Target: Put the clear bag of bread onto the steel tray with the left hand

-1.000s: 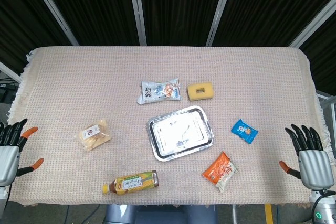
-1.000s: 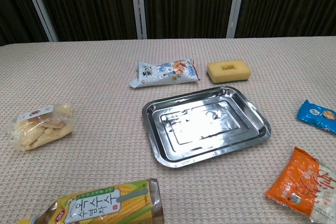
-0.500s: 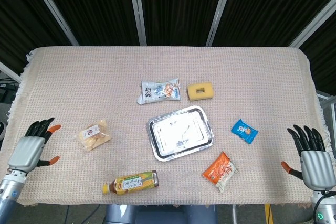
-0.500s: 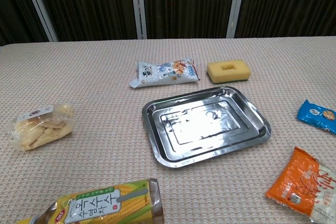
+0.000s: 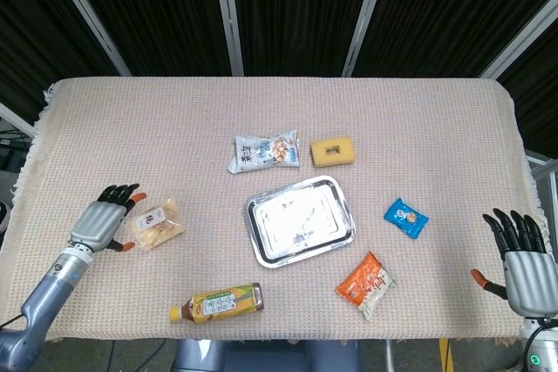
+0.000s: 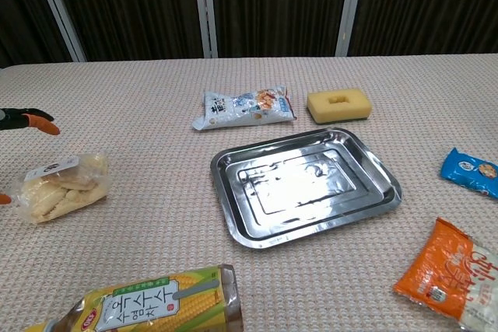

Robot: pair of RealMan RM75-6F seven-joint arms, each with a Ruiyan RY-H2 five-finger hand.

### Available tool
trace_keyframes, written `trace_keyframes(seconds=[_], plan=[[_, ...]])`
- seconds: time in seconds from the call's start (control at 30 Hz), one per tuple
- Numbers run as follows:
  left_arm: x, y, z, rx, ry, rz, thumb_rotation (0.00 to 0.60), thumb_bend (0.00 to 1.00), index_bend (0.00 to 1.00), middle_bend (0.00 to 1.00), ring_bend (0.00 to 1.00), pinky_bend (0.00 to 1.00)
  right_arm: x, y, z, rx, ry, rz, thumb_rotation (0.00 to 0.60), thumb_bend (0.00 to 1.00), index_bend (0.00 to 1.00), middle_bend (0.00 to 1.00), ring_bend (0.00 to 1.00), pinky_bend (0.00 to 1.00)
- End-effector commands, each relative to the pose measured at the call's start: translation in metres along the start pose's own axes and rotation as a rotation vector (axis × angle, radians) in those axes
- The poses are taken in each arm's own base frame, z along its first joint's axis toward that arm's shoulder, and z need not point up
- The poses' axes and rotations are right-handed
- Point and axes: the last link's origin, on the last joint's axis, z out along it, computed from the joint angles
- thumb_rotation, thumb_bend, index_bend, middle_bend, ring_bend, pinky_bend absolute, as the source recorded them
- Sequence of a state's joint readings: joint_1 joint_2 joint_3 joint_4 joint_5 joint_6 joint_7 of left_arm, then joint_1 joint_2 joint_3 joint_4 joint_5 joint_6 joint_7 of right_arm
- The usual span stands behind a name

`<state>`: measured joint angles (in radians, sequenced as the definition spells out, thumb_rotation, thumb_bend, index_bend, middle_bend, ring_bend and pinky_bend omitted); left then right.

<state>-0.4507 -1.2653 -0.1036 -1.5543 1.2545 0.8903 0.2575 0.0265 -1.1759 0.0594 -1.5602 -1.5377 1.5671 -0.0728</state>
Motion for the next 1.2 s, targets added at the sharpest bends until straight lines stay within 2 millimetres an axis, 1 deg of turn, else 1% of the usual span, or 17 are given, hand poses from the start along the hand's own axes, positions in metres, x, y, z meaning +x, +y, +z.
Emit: trace_keyframes(seconds=[0.03, 0.13, 0.33, 0.4, 0.5, 0.57, 0.6, 0.63, 0.67, 0.8, 0.9, 1.0, 1.13, 1.2], plan=[[-0.001, 0.008, 0.009, -0.016, -0.02, -0.015, 0.591, 0.15, 0.12, 0.0, 0.0, 0.0, 0.0, 0.001, 0.0, -0.003, 0.001, -0.002, 0.6, 0.07, 0.12, 0.07, 0.0, 0.06], [-0.005, 0.015, 0.015, -0.038, -0.065, -0.057, 0.588, 0.15, 0.12, 0.0, 0.0, 0.01, 0.001, 0.001, -0.001, -0.007, 0.004, -0.003, 0.6, 0.07, 0.12, 0.07, 0.0, 0.06], [-0.014, 0.02, 0.021, -0.051, -0.122, -0.087, 0.597, 0.15, 0.13, 0.0, 0.0, 0.05, -0.002, 0.004, -0.002, -0.02, -0.009, -0.004, 0.6, 0.07, 0.12, 0.07, 0.0, 0.06], [-0.017, 0.021, 0.023, -0.049, -0.133, -0.108, 0.6, 0.18, 0.14, 0.0, 0.0, 0.08, -0.002, 0.004, -0.002, -0.024, -0.013, -0.003, 0.6, 0.07, 0.12, 0.07, 0.0, 0.06], [-0.022, 0.024, 0.024, -0.051, -0.143, -0.15, 0.6, 0.28, 0.23, 0.02, 0.02, 0.23, -0.003, 0.005, -0.002, -0.024, -0.013, -0.002, 0.6, 0.07, 0.12, 0.07, 0.0, 0.06], [-0.022, 0.028, 0.026, -0.055, -0.124, -0.189, 0.6, 0.35, 0.38, 0.11, 0.13, 0.34, -0.004, 0.005, -0.001, -0.023, -0.016, -0.003, 0.6, 0.07, 0.12, 0.07, 0.0, 0.06], [-0.022, 0.03, 0.026, -0.06, -0.101, -0.211, 0.6, 0.36, 0.41, 0.14, 0.16, 0.36, -0.004, 0.005, -0.001, -0.023, -0.017, -0.003, 0.6, 0.07, 0.12, 0.07, 0.0, 0.06], [-0.02, 0.034, 0.026, -0.07, -0.066, -0.241, 0.6, 0.37, 0.47, 0.19, 0.2, 0.4, -0.004, 0.005, -0.001, -0.024, -0.018, -0.003, 0.6, 0.07, 0.12, 0.07, 0.0, 0.06], [-0.017, 0.038, 0.025, -0.086, -0.009, -0.284, 0.6, 0.37, 0.5, 0.22, 0.22, 0.41, -0.005, 0.005, -0.001, -0.025, -0.019, -0.002, 0.6, 0.07, 0.12, 0.07, 0.0, 0.06], [-0.003, 0.044, 0.017, -0.159, 0.141, -0.386, 0.6, 0.37, 0.51, 0.23, 0.24, 0.43, -0.005, 0.006, -0.001, -0.027, -0.022, -0.004, 0.6, 0.07, 0.12, 0.07, 0.0, 0.06], [0.009, 0.048, 0.013, -0.216, 0.189, -0.423, 0.6, 0.37, 0.51, 0.23, 0.24, 0.43, -0.005, 0.006, 0.0, -0.025, -0.025, -0.004, 0.6, 0.07, 0.12, 0.07, 0.0, 0.06], [0.023, 0.057, 0.012, -0.275, 0.21, -0.421, 0.6, 0.37, 0.5, 0.23, 0.23, 0.43, -0.006, 0.005, 0.001, -0.019, -0.026, -0.002, 0.6, 0.07, 0.12, 0.07, 0.0, 0.06], [0.043, 0.076, 0.02, -0.343, 0.229, -0.365, 0.6, 0.37, 0.49, 0.22, 0.23, 0.42, -0.006, 0.002, 0.003, -0.001, -0.027, 0.001, 0.6, 0.07, 0.12, 0.07, 0.0, 0.06], [0.052, 0.089, 0.027, -0.372, 0.229, -0.344, 0.6, 0.37, 0.49, 0.22, 0.23, 0.42, -0.005, 0.0, 0.004, 0.008, -0.021, -0.002, 0.6, 0.07, 0.12, 0.07, 0.0, 0.06]])
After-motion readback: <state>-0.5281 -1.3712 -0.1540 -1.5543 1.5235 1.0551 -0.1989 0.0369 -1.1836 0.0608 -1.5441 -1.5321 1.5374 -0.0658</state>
